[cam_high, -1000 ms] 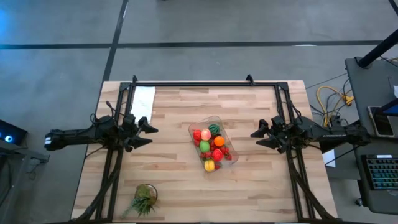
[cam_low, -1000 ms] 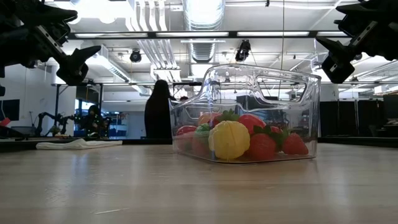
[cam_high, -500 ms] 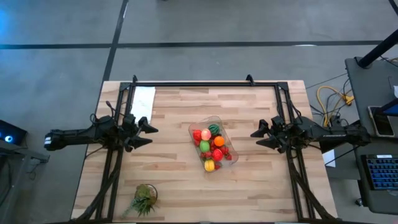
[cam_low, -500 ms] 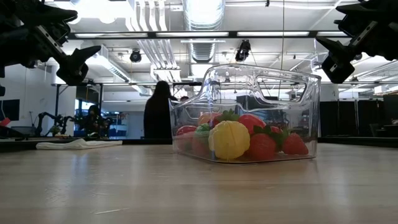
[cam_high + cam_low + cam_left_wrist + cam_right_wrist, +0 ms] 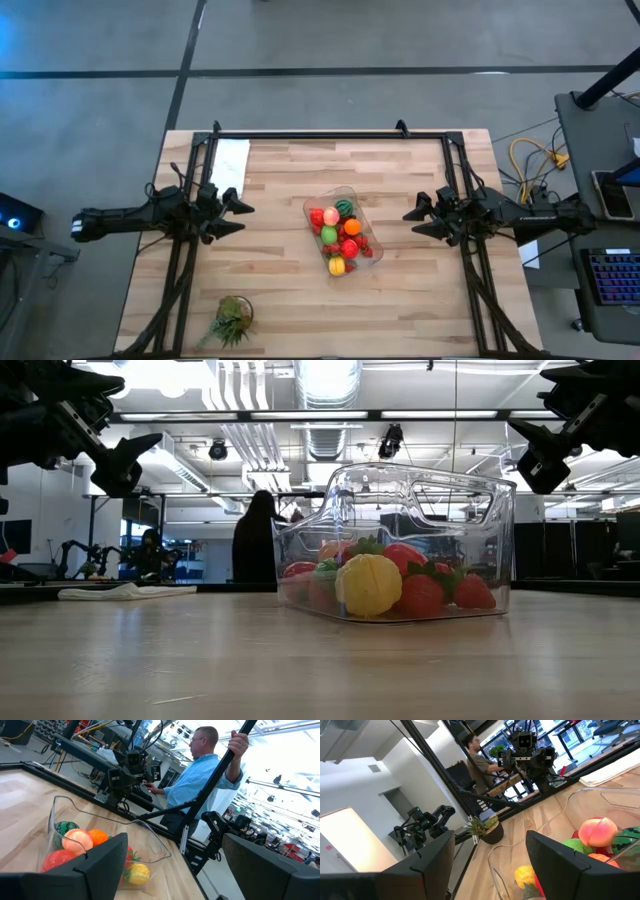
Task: Pick and placing Produce into tupperware
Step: Return to Home Position
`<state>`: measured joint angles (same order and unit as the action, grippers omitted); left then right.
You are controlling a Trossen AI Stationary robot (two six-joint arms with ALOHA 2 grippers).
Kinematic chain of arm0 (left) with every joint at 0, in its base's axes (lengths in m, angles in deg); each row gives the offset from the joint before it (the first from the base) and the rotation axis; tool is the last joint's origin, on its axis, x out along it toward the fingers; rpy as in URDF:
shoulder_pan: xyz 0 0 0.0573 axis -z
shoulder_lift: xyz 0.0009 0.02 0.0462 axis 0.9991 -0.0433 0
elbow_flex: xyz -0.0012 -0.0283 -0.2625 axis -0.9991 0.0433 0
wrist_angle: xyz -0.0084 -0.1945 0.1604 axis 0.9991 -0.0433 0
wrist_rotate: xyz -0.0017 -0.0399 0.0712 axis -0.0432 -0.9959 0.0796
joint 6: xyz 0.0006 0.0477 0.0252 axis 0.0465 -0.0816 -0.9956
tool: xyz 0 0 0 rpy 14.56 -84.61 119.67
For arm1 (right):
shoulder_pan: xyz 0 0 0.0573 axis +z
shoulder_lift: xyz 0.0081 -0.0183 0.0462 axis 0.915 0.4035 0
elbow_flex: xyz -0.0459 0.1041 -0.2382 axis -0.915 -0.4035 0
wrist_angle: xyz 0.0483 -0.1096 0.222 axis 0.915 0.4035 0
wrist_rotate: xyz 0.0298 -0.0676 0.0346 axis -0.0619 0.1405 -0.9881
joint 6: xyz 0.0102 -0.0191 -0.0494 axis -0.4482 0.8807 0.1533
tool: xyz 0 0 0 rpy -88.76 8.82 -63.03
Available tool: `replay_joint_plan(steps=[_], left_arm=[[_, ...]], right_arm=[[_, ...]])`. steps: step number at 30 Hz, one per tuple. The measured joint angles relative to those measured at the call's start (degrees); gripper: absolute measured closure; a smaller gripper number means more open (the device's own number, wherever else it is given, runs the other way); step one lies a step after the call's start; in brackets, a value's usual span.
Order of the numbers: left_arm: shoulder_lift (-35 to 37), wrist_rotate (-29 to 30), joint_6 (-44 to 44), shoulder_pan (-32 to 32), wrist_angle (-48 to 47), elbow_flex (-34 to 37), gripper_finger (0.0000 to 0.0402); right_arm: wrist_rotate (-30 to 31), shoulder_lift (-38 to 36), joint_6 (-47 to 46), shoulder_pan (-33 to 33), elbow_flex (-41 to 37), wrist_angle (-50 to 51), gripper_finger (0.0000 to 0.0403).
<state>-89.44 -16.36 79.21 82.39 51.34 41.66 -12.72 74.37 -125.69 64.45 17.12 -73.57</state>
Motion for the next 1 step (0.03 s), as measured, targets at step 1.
replay_joint_plan(steps=[1], left_arm=[[0.0,0.0,0.0,0.0,0.0,0.0,0.0091]], right_arm=[[0.0,0.0,0.0,0.0,0.0,0.0,0.0165]])
